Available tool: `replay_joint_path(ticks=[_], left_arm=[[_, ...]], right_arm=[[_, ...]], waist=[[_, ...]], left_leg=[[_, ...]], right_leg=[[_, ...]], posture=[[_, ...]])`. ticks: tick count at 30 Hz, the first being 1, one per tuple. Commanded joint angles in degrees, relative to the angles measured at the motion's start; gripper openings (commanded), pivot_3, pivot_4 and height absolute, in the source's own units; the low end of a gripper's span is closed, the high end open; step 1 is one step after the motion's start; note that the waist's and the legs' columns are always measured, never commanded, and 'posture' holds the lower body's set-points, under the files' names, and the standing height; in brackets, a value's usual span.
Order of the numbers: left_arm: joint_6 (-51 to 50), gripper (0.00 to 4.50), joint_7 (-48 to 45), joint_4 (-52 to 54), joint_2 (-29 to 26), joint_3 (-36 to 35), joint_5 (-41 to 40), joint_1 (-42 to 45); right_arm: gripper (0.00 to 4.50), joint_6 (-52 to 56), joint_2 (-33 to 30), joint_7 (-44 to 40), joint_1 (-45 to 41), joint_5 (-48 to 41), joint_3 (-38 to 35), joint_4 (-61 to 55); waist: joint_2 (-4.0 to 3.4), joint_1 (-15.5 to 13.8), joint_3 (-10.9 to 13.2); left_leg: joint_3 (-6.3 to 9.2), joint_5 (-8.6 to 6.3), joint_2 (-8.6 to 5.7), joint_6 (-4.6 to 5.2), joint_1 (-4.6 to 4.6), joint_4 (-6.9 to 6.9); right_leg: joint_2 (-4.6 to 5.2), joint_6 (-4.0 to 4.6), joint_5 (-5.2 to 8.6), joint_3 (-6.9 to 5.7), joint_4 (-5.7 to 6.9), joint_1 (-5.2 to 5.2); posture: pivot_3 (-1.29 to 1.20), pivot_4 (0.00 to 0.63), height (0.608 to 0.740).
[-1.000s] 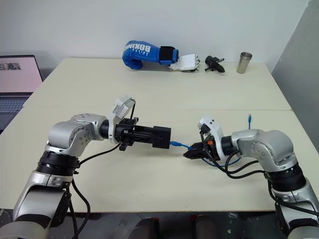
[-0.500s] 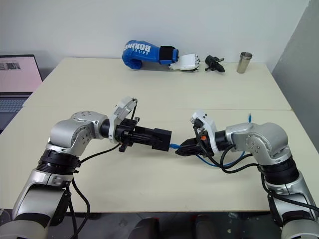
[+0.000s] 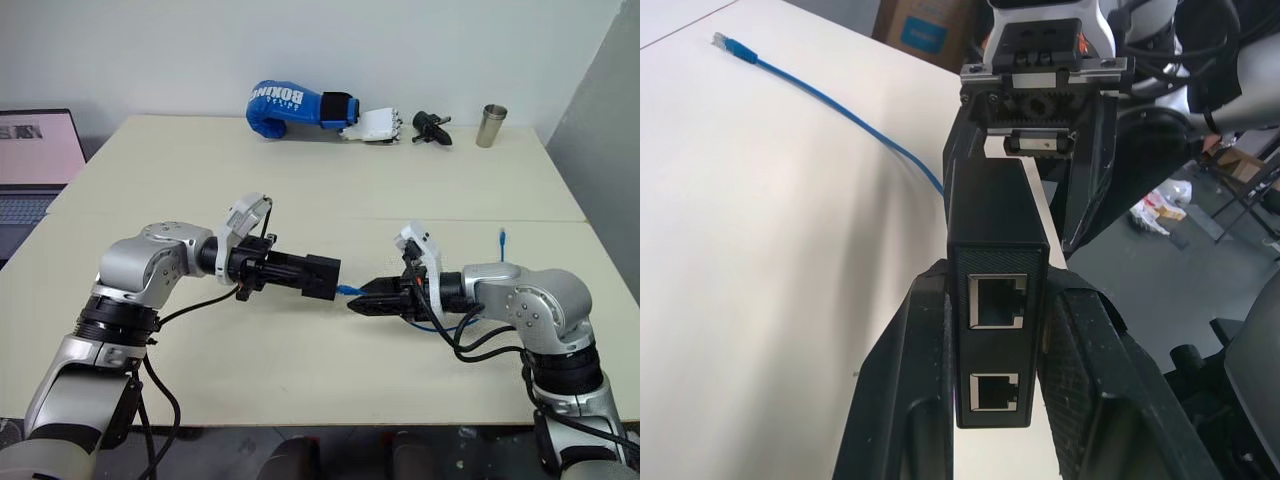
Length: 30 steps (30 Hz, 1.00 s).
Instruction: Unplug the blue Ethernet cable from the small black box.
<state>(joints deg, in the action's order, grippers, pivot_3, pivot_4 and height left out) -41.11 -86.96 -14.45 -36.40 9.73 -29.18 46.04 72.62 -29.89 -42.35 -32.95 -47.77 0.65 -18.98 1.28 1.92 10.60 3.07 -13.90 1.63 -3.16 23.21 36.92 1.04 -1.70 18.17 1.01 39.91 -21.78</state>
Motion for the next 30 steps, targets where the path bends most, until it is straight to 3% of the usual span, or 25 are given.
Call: replay_joint_path(ticks=[1,28,30], left_arm=[[-0.29,0.79,-1.16,0.6,-0.18,-0.85,-0.88,1.35],[-0.57,0.79,-0.96,1.37,-0.17,-1.2,-0.64,1.58],[-0.54,0.79,-1.02,1.44,-0.23,-1.15,-0.61,1.51]], right_arm=[[2.58,-2.16,2.4,2.36,0.0,-0.97,-2.59,-0.18],[2.58,-4.62,2.35,0.27,-3.64,0.77,2.28,4.79],[2.21,-4.6,2.39,0.23,-3.7,0.9,2.32,4.92]], waist=[[0.0,0.09,0.0],[-0.01,-0.02,0.01],[-0.01,-0.02,0.01]], left_leg=[[0.0,0.0,0.0,0.0,0.0,-0.01],[0.0,0.0,-0.01,0.0,0.01,0.0],[-0.01,0.0,-0.01,0.0,0.01,0.0]], right_leg=[[0.0,0.0,0.0,0.0,0.01,-0.01],[0.0,0.0,0.0,0.01,0.02,-0.03],[0.0,0.0,0.0,0.01,0.02,-0.03]], posture=[[0.0,0.15,0.74],[0.0,0.15,0.74],[0.0,0.15,0.74]])
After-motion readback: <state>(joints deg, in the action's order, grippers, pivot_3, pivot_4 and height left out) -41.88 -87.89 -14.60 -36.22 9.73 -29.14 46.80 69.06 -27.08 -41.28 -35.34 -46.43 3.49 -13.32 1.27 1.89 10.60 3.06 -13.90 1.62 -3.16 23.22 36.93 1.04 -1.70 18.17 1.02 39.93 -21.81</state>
